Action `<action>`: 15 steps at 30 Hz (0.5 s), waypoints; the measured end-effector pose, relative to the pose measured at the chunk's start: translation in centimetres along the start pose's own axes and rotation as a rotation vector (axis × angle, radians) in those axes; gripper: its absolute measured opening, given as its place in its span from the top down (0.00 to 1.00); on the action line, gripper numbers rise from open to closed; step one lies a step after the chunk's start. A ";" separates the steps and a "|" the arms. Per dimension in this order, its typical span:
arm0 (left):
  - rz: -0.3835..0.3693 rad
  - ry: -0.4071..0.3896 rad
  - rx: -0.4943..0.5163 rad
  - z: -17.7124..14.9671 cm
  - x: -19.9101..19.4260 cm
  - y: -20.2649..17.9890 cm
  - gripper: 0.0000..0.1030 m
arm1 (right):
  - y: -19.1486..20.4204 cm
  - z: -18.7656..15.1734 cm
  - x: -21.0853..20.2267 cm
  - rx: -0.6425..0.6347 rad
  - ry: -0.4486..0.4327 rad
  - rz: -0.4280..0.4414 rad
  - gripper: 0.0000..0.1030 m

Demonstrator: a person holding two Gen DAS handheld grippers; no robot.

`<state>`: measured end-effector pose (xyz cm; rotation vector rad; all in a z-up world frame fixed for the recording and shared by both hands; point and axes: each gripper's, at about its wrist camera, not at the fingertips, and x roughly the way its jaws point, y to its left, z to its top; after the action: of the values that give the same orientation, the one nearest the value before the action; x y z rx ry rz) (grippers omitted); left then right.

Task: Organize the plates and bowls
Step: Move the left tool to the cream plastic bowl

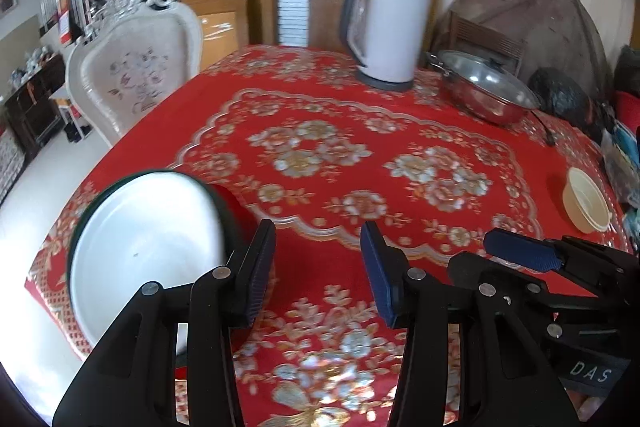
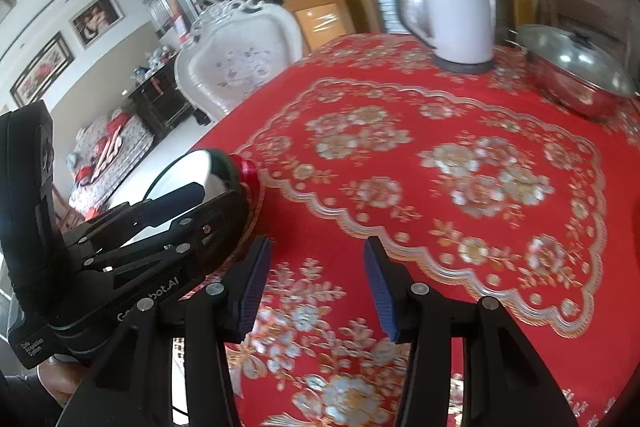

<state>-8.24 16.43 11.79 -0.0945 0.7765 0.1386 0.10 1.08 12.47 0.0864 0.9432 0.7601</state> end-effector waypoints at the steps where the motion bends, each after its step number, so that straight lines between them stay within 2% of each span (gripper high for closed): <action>1: -0.012 0.002 0.013 0.1 0.2 -0.8 0.57 | -0.8 -0.1 -0.4 0.016 -0.006 -0.009 0.53; 15: -0.137 0.047 0.148 0.6 2.8 -11.0 0.57 | -10.9 -2.8 -5.8 0.227 -0.063 -0.132 0.51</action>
<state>-4.07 5.96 10.63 -0.0100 0.8224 -0.0511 1.93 -11.36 10.66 0.2428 0.9626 0.5241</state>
